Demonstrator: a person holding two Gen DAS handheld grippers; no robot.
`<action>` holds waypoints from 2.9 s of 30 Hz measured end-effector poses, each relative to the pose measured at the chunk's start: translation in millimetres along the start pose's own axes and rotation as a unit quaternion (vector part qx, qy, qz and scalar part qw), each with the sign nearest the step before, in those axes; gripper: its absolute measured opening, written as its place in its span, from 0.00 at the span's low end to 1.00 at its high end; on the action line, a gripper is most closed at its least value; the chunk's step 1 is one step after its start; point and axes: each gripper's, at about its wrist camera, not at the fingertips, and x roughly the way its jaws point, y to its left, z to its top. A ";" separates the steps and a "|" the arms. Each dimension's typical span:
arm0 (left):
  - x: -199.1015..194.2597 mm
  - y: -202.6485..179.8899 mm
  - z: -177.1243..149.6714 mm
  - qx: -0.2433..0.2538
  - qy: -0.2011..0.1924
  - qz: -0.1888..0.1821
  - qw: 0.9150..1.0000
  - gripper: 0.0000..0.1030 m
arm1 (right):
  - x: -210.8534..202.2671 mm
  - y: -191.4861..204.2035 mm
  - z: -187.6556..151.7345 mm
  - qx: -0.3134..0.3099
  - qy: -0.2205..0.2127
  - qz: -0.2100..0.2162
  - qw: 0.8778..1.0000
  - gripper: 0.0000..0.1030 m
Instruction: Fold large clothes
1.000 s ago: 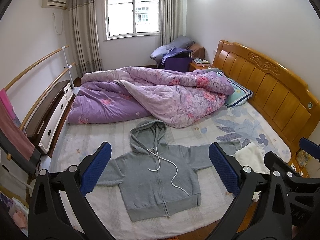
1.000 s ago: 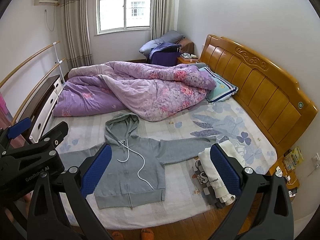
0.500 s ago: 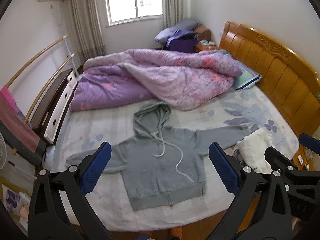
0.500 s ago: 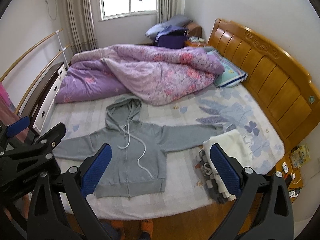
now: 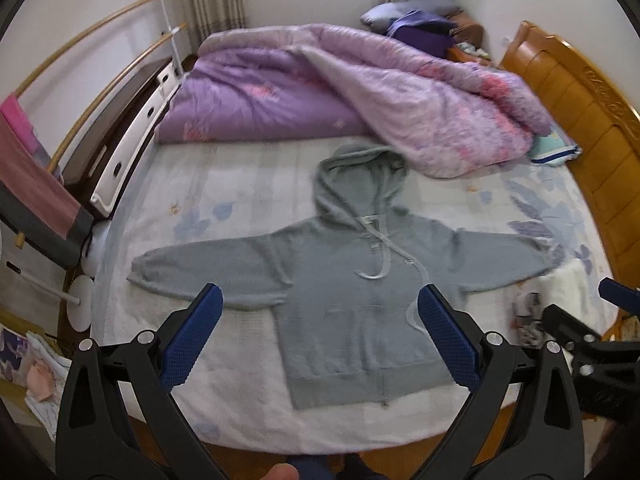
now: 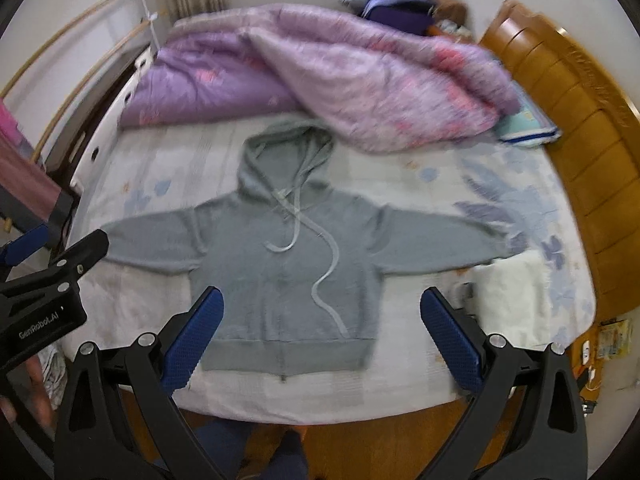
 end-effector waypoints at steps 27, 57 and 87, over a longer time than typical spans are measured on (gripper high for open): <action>345.2 471.5 -110.0 -0.511 0.112 0.030 0.852 0.71 | 368.9 199.8 33.4 -0.037 0.215 0.164 0.962 0.10; 174.1 225.7 46.9 -0.250 -0.118 0.069 0.958 0.13 | 420.2 35.2 62.2 0.040 0.178 0.252 0.950 0.01; 448.7 -255.9 -7.2 0.007 0.146 -0.047 0.988 0.13 | 354.4 -575.2 -0.8 0.383 0.111 -0.073 0.914 0.06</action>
